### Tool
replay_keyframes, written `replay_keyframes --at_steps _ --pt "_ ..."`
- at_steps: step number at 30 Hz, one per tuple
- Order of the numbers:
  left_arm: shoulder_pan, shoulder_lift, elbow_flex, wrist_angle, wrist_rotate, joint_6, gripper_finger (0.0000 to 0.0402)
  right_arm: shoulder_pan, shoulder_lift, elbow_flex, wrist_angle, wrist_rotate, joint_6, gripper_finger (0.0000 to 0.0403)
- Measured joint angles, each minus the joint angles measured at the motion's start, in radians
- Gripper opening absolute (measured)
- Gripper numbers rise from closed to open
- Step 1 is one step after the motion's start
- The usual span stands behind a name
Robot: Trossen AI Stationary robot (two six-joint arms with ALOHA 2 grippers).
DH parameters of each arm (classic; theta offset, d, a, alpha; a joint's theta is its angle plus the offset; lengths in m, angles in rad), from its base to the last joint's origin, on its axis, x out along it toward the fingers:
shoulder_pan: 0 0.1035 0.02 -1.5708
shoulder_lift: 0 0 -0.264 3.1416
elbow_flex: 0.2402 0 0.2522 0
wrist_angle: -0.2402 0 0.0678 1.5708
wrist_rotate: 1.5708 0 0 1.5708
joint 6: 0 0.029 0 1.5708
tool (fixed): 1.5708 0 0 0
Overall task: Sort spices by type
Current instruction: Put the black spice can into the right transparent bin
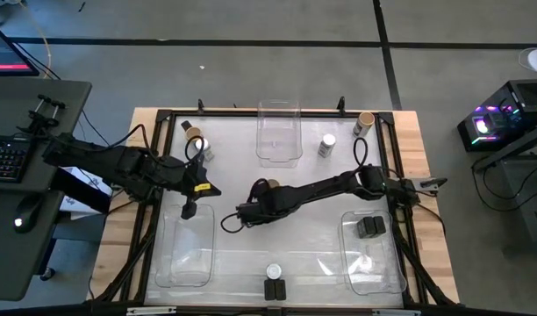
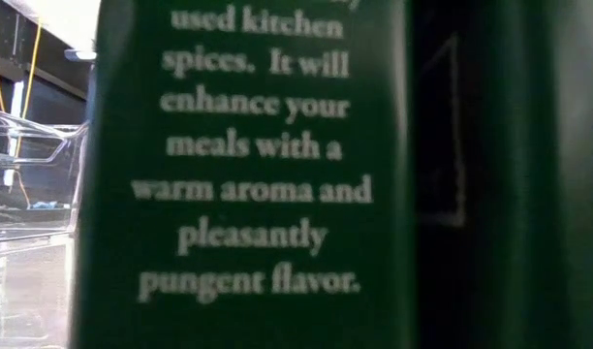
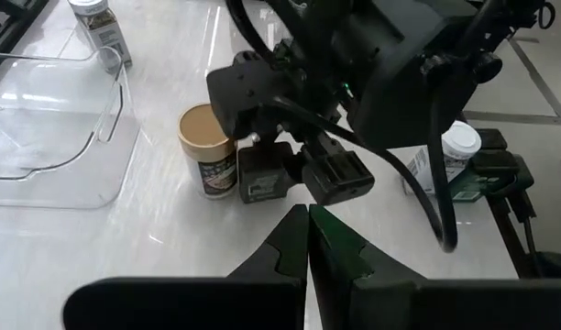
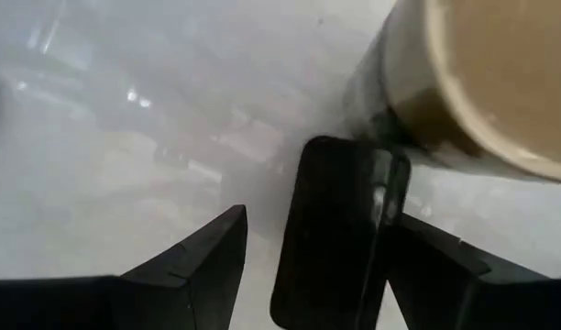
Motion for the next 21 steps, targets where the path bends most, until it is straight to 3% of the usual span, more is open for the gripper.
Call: replay_keyframes --at_steps 3,8,14,19,21 --pt "0.0 0.0 0.0 0.002 -0.002 -0.002 0.0 -0.002 0.0 0.0 -0.015 -0.052 -0.059 0.0204" --pt "0.0 0.0 0.0 0.003 -0.002 -0.003 0.0 0.023 -0.017 0.002 -0.13 -0.083 -0.147 0.0124" --pt "0.0 0.0 0.0 0.009 -0.003 -0.021 0.0 0.063 -0.056 0.002 -0.277 -0.066 -0.197 0.0125" --pt "0.0 0.0 0.0 0.009 -0.003 -0.022 0.0 0.119 -0.145 0.003 -0.444 -0.06 -0.203 0.0125" --pt "0.001 0.0 0.0 0.01 -0.003 -0.022 0.0 0.141 -0.212 -0.024 -0.434 -0.068 -0.191 0.0125"
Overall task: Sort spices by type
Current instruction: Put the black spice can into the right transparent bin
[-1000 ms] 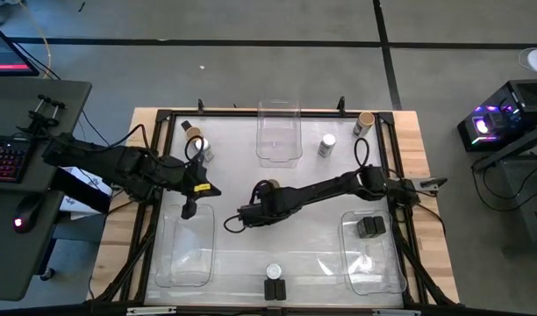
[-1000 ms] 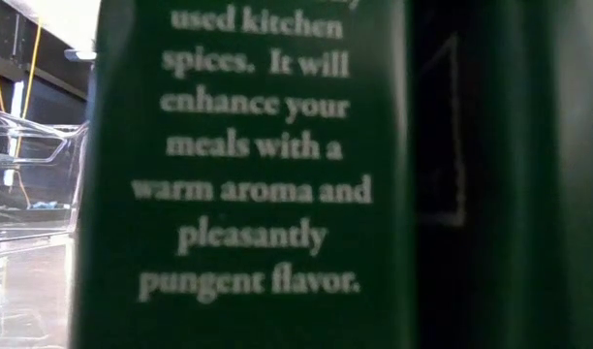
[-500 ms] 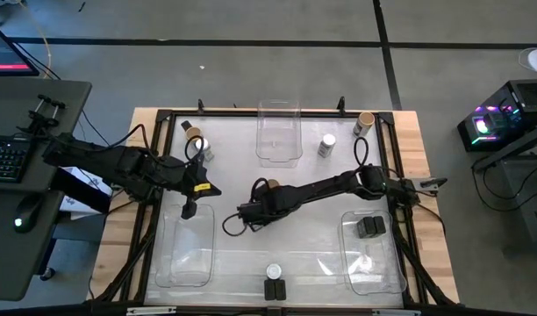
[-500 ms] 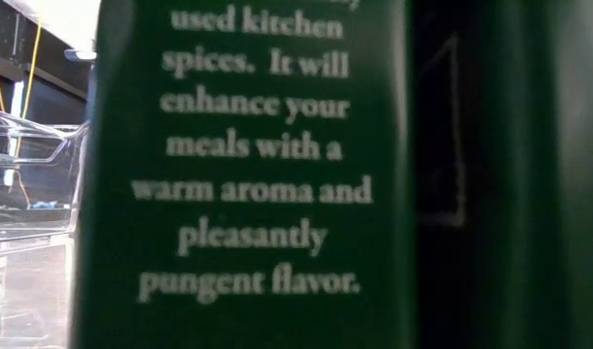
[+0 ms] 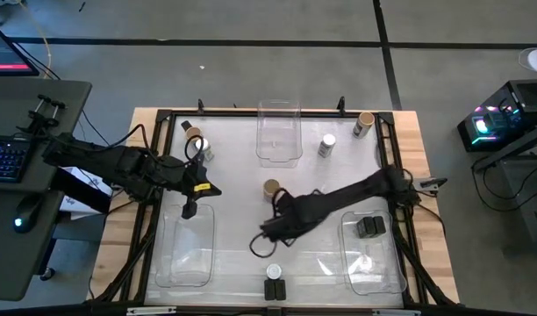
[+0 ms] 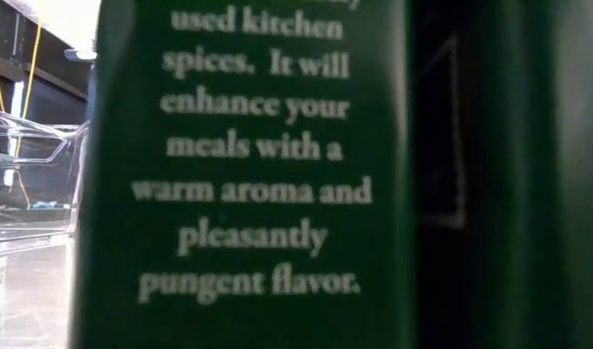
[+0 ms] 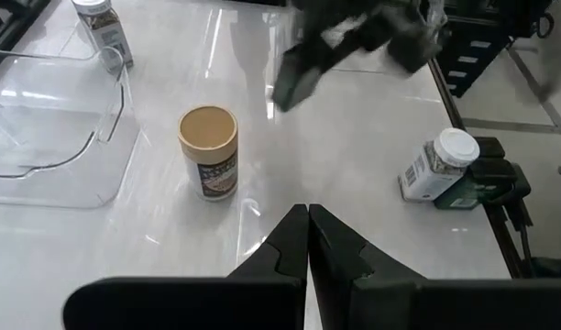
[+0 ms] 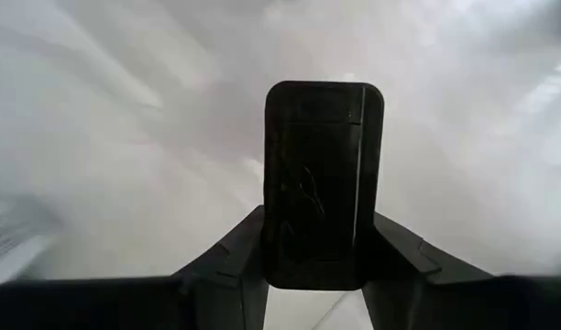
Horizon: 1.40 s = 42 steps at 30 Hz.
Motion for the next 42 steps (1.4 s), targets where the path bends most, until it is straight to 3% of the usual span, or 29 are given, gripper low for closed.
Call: replay_keyframes --at_steps 3,8,17,23,28,32,42 --pt "0.002 0.0 0.0 0.009 -0.009 0.0 0.0 0.02 -0.115 -0.065 -0.007 -0.007 0.107 0.0125" --pt "0.004 0.0 0.0 0.051 -0.051 0.001 0.0 0.081 -0.334 -0.286 -0.003 -0.039 0.351 0.0125" --pt "0.031 0.0 0.0 0.121 -0.06 0.002 0.0 0.317 -0.65 -0.638 0.075 -0.124 0.866 0.0125" --pt "0.064 0.0 0.0 0.121 -0.083 0.003 0.0 0.406 -0.69 -0.797 0.188 -0.156 1.044 0.0125" --pt "0.093 0.0 0.0 0.121 -0.084 0.003 0.0 0.391 -0.689 -0.915 0.347 -0.129 1.069 0.0125" --pt "0.109 0.0 0.0 0.122 -0.084 0.003 0.0 0.37 -0.69 -0.993 0.359 -0.127 1.098 0.0125" --pt "0.115 0.0 0.0 0.121 -0.083 0.002 0.0 0.339 -0.69 -1.061 0.391 -0.126 1.092 0.0177"
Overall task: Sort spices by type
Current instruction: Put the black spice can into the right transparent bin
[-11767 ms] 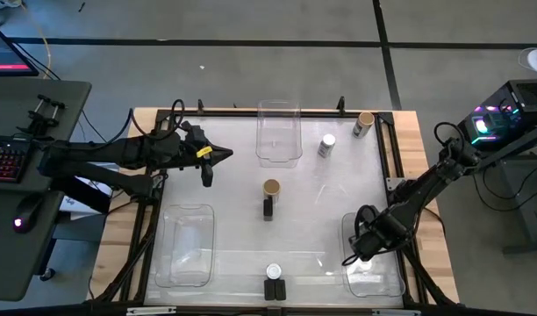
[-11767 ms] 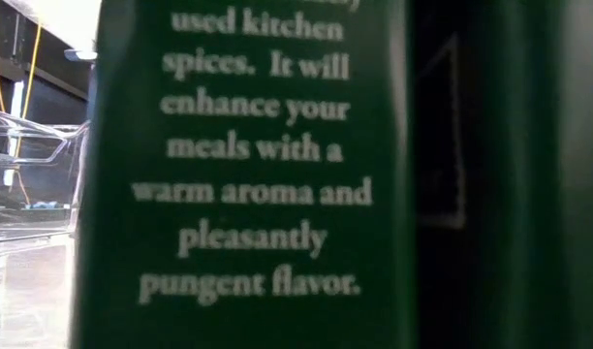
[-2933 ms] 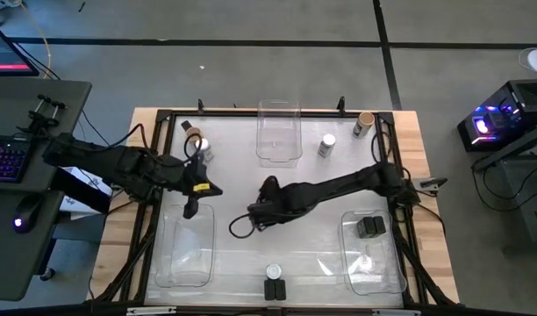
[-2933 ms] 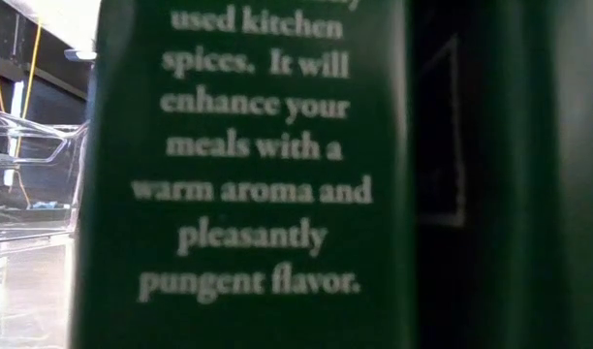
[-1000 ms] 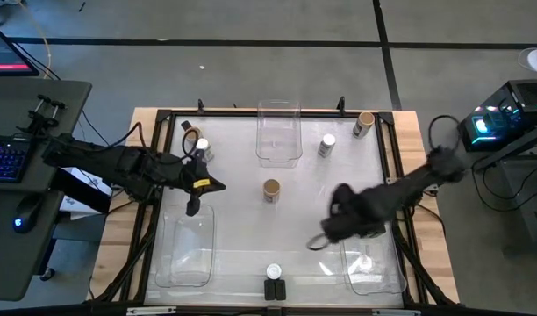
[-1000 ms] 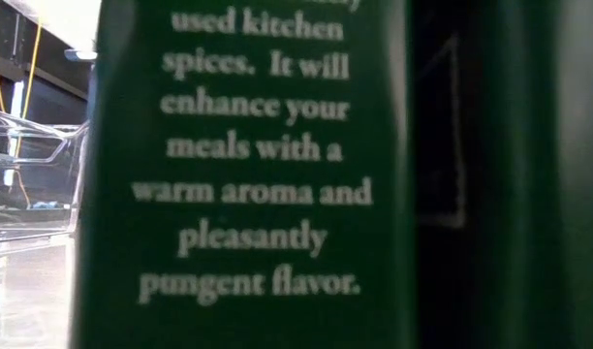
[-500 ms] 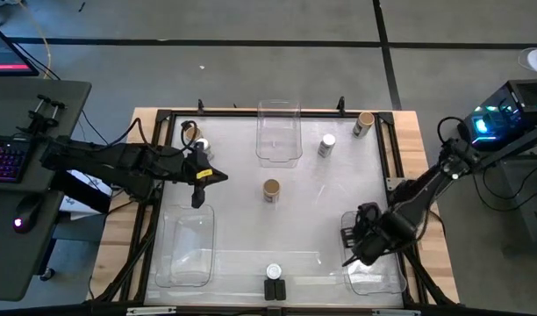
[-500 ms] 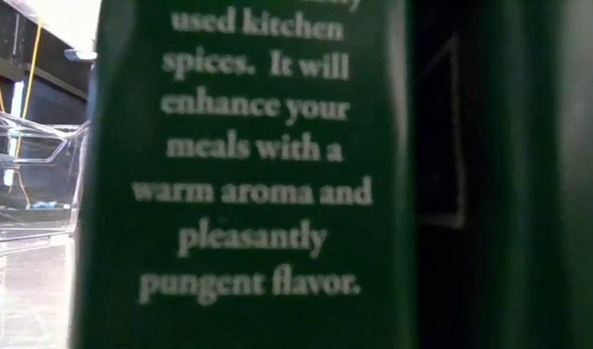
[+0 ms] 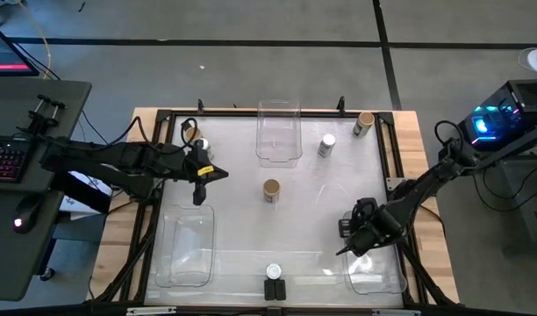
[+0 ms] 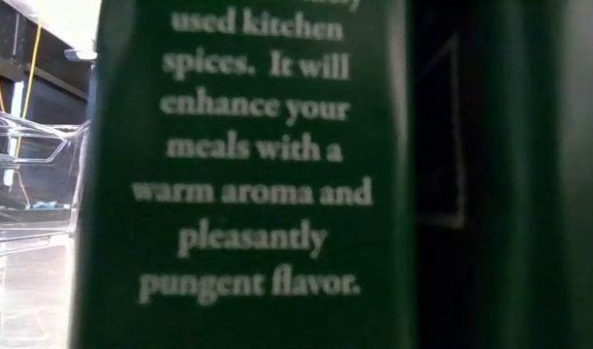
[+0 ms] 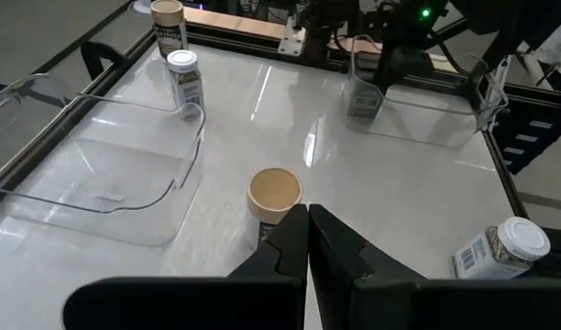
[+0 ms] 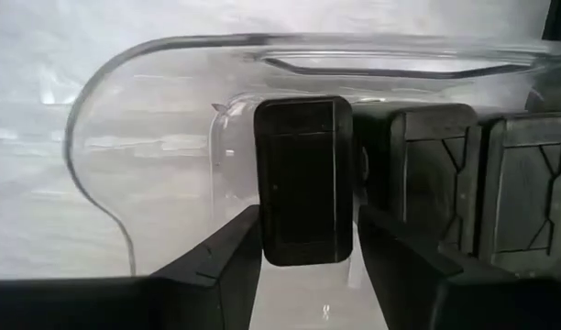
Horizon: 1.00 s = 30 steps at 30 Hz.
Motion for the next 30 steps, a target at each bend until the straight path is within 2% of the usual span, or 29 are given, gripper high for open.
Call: replay_keyframes --at_steps 7,12,15,18,21,24,27,30 --pt "0.0 0.0 0.0 -0.001 0.0 0.016 0.0 0.0 0.0 0.027 -0.031 -0.008 -0.02 0.0181" --pt "0.0 0.0 0.0 -0.001 0.0 0.016 0.0 0.001 0.0 0.159 -0.222 -0.008 -0.06 0.0182" --pt "0.0 0.0 0.0 -0.002 0.0 0.017 0.0 0.001 0.0 0.261 -0.321 0.047 -0.074 0.0182" --pt "0.0 0.0 0.0 -0.002 0.0 0.016 0.0 0.001 0.0 0.352 -0.317 0.185 -0.136 0.0183" --pt "-0.004 0.0 0.0 -0.002 0.001 -0.011 0.0 -0.006 0.0 0.415 -0.185 0.362 -0.29 0.0183" --pt "-0.005 0.0 0.0 -0.002 0.001 -0.066 0.0 -0.039 0.0 0.428 0.067 0.421 -0.554 0.0183" --pt "-0.012 0.001 0.0 -0.002 0.0 -0.115 0.0 -0.084 0.014 0.399 0.382 0.327 -0.879 0.018" --pt "-0.023 0.011 0.0 0.008 0.001 -0.134 0.0 -0.107 0.078 0.389 0.614 0.19 -1.148 0.0154"
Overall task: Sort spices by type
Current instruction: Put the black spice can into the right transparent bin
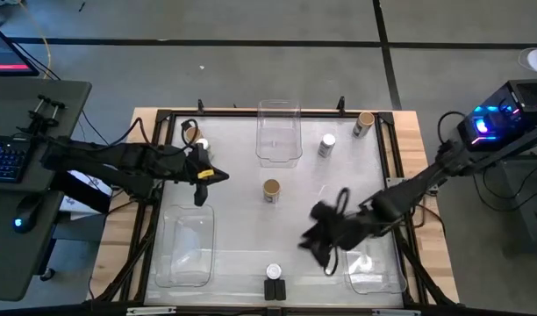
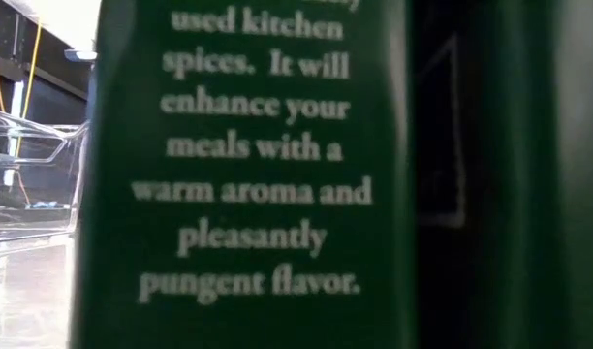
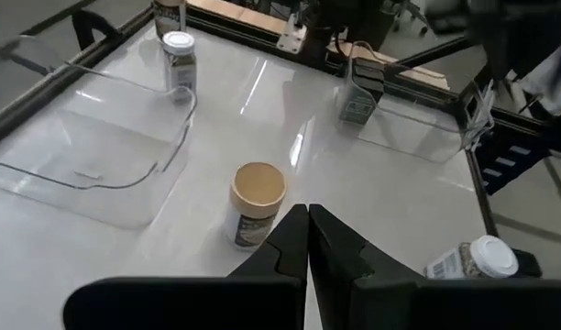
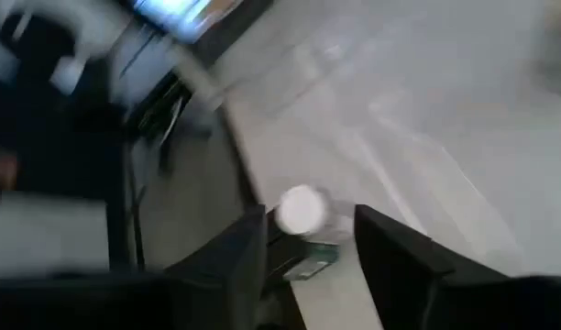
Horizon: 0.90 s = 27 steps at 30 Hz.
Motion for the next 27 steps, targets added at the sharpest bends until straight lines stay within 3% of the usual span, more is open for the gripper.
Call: replay_keyframes --at_steps 5,7,14,18,21,27 --pt "-0.02 0.006 0.0 0.056 0.014 -0.019 0.0 -0.003 0.136 -0.001 0.212 -0.288 -0.199 0.0029" --pt "-0.036 0.007 0.0 0.058 0.015 -0.032 0.0 0.008 0.189 -0.001 0.283 -0.365 -0.192 0.0013" --pt "-0.088 0.036 0.0 0.064 0.016 0.05 0.0 0.074 0.39 0.167 0.268 -0.317 -0.221 0.0002" --pt "-0.106 0.058 0.0 0.055 0.015 0.139 0.0 0.091 0.517 0.324 0.128 -0.249 -0.384 0.0001" --pt "-0.112 0.075 0.0 0.057 0.016 0.158 0.0 0.09 0.599 0.436 -0.022 -0.21 -0.415 0.0001" --pt "-0.123 0.099 0.0 0.057 0.016 0.15 0.0 0.078 0.681 0.521 -0.136 -0.202 -0.473 0.0001"
